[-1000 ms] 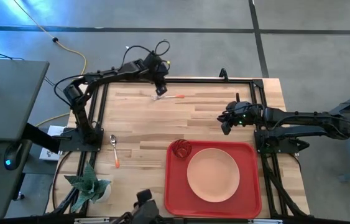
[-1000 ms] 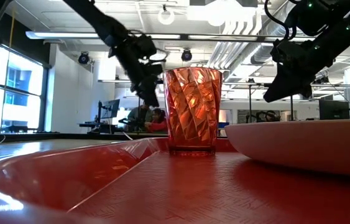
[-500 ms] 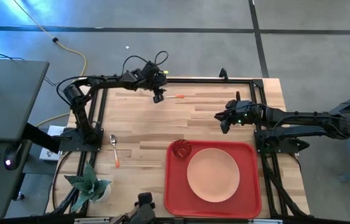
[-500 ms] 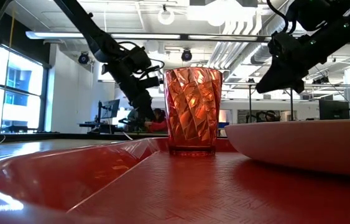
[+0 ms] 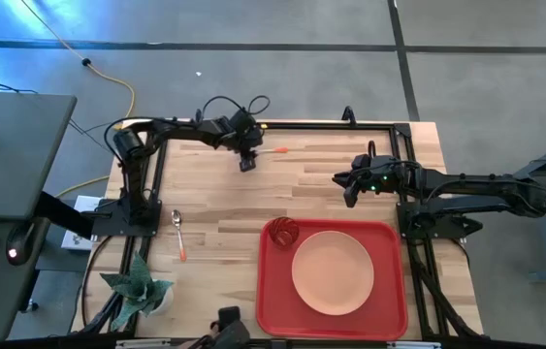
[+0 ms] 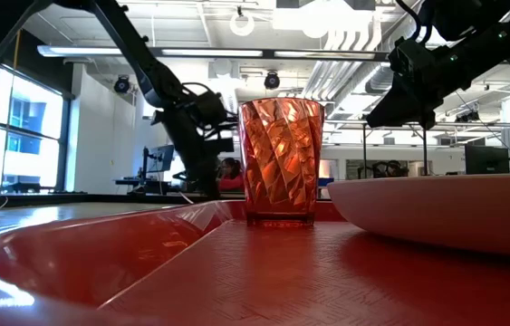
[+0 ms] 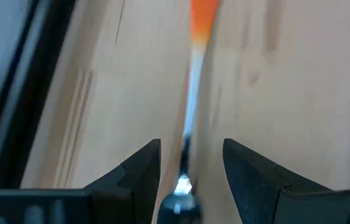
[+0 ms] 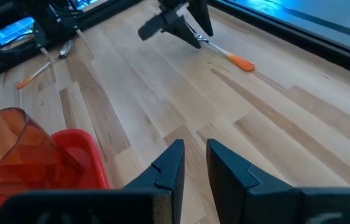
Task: Pick and place plate/cup/fork/spoon on tray
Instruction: Put the orange fork on the orange serving tray to the right of the light orange plate
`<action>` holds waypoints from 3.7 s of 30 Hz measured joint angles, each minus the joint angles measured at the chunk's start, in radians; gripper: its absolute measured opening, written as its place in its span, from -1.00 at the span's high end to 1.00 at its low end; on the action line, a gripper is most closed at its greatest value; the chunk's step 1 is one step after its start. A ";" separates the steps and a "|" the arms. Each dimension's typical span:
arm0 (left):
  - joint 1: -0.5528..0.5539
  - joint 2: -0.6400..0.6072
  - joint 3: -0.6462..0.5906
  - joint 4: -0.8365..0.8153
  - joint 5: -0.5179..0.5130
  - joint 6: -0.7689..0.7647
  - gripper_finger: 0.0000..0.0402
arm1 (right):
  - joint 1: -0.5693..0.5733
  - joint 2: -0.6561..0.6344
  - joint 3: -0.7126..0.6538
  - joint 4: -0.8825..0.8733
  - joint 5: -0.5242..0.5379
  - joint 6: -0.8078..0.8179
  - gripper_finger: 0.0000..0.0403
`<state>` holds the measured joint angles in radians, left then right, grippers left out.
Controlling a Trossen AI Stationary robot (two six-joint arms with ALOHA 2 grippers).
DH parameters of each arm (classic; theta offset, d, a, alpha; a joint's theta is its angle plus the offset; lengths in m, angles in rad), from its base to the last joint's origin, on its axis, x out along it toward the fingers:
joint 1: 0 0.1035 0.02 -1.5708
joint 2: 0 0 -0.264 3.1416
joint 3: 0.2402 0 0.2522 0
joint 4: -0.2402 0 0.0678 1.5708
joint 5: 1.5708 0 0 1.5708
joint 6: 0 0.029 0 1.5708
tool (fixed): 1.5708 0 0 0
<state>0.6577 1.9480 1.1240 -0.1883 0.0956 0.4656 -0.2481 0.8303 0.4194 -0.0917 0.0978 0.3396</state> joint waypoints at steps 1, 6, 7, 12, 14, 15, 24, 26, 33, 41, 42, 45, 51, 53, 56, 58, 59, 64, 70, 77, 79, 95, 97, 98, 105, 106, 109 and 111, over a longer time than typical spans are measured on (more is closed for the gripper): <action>0.000 0.008 0.000 -0.003 -0.004 0.000 0.19 | 0.000 0.000 0.000 0.000 0.000 -0.001 0.71; 0.002 0.020 0.004 -0.007 -0.020 0.000 0.19 | 0.000 0.000 0.000 0.001 0.004 -0.004 0.71; 0.002 0.021 0.004 -0.009 -0.018 0.005 0.20 | 0.000 0.000 0.000 0.001 0.004 -0.004 0.71; 0.002 0.022 0.005 -0.042 0.008 0.089 0.42 | 0.000 0.000 0.000 0.001 0.004 0.000 0.71; -0.005 0.024 0.005 -0.063 0.008 0.128 0.57 | 0.000 0.000 0.000 0.001 0.004 0.002 0.71; -0.006 0.024 0.005 -0.070 0.008 0.146 0.66 | 0.000 0.000 0.000 0.001 0.004 0.003 0.71; -0.018 0.001 0.002 -0.075 -0.054 0.274 0.91 | 0.002 0.001 -0.001 0.120 0.130 -0.055 0.71; -0.028 -0.014 0.014 -0.100 -0.109 0.280 0.94 | 0.005 0.002 -0.011 0.137 0.136 -0.051 0.71; -0.133 -0.141 0.072 -0.111 -0.211 0.264 0.97 | 0.077 0.068 -0.047 0.219 0.082 -0.005 0.71; -0.379 -0.289 0.074 -0.119 -0.373 0.436 0.98 | 0.177 0.108 0.015 0.370 0.081 -0.004 0.71; -0.417 -0.298 0.074 -0.119 -0.392 0.454 0.98 | 0.195 0.100 0.028 0.369 0.070 -0.010 0.71; -0.532 -0.331 0.074 -0.121 -0.441 0.489 0.98 | 0.252 0.099 0.077 0.369 0.042 -0.057 0.71; -0.760 -0.312 0.075 -0.017 -0.527 0.530 0.97 | 0.340 0.144 0.130 0.401 0.059 -0.043 0.61; -0.823 -0.298 0.075 0.029 -0.551 0.541 0.97 | 0.367 0.171 0.150 0.394 0.047 0.001 0.55; -0.903 -0.265 0.075 0.114 -0.617 0.578 0.97 | 0.424 0.225 0.207 0.320 0.052 0.084 0.46; -0.944 -0.250 0.074 0.161 -0.690 0.624 0.97 | 0.466 0.262 0.271 0.211 0.090 0.127 0.43; -0.962 -0.244 0.075 0.173 -0.736 0.643 0.97 | 0.489 0.281 0.311 0.138 0.123 0.131 0.42; -1.014 -0.241 0.075 0.191 -0.998 0.635 0.97 | 0.581 0.399 0.548 -0.246 0.270 0.134 0.41; -1.026 -0.240 0.075 0.187 -1.032 0.636 0.97 | 0.593 0.536 0.749 -0.406 0.292 0.080 0.41; -0.988 -0.240 0.075 0.209 -0.945 0.417 0.97 | 0.587 0.659 0.843 -0.472 0.412 -0.148 0.41; -0.978 -0.239 0.075 0.199 -0.944 0.373 0.97 | 0.587 0.677 0.855 -0.500 0.468 -0.178 0.41; -0.923 -0.240 0.075 0.209 -0.839 0.129 0.97 | 0.545 0.696 0.860 -0.630 0.572 -0.269 0.69; -0.917 -0.240 0.075 0.211 -0.838 0.130 0.97 | 0.544 0.696 0.860 -0.632 0.572 -0.268 0.78; -0.916 -0.240 0.075 0.211 -0.837 0.129 0.97 | 0.544 0.696 0.860 -0.633 0.572 -0.267 0.83; -0.899 -0.240 0.076 0.211 -0.827 0.136 0.94 | 0.544 0.696 0.859 -0.635 0.555 -0.164 0.94; -0.899 -0.240 0.076 0.212 -0.834 0.135 0.92 | 0.544 0.696 0.859 -0.637 0.554 -0.129 0.95; -0.900 -0.240 0.078 0.205 -0.863 0.105 0.85 | 0.551 0.696 0.859 -0.666 0.556 -0.008 0.98; -0.899 -0.243 0.076 0.161 -0.873 0.037 0.79 | 0.565 0.695 0.857 -0.754 0.592 0.080 0.97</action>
<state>-0.2417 1.7050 1.2003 -0.0275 -0.7777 0.5030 0.3170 1.5249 1.2763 -0.8461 0.6894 0.4201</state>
